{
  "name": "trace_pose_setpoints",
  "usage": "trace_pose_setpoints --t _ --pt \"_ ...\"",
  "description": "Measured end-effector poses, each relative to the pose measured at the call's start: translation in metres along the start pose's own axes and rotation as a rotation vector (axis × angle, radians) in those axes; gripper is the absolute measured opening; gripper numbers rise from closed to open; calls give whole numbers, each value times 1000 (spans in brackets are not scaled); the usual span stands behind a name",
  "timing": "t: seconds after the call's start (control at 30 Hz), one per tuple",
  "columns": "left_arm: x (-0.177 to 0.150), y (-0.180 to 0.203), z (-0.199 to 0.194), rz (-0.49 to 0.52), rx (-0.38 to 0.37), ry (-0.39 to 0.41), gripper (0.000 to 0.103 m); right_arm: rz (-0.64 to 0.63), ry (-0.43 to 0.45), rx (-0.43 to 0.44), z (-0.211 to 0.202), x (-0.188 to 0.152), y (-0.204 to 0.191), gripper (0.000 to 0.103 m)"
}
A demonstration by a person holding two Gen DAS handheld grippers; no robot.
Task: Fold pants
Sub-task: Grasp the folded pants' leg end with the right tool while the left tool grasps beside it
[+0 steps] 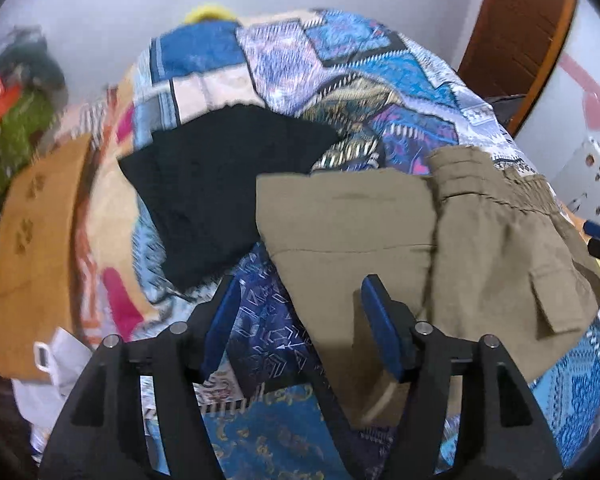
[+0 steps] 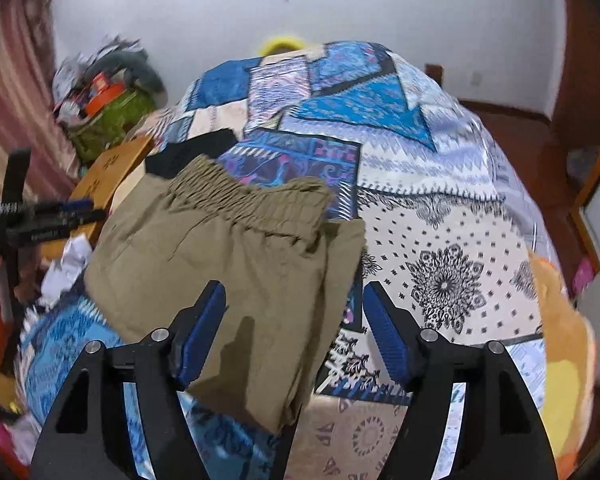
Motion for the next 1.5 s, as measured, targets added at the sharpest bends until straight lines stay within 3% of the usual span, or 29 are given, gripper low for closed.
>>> trace_pose_setpoints --t 0.17,0.43,0.57,0.7,0.8,0.97,1.23,1.5 --pt "-1 -1 35 -53 -72 -96 68 128 -63 44 26 -8 20 68" --pt "10 -5 52 -134 -159 -121 68 201 -107 157 52 -7 22 68" --pt "13 -3 56 -155 -191 -126 52 222 -107 174 56 -4 23 60" --pt "14 -4 53 -156 -150 -117 28 229 -95 177 54 -3 26 44" --pt "15 -6 49 -155 -132 -113 19 200 -88 172 52 0 23 33" --pt "19 2 35 -115 -102 -71 4 134 -63 139 47 11 14 20" --pt "40 11 -17 -68 -70 79 3 67 2 116 35 36 5 14" --pt "70 2 -63 -36 -22 226 2 -40 105 114 25 90 -24 12"
Point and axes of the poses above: each gripper's, at about its wrist camera, not at the fingertips, and z roughly the way its jaws point, y to its right, x to its top, the point moved 4 cm from there along z, roughly the way its jaws point, and after that the axes turned 6 degrees about -z, right-handed, at the moved point
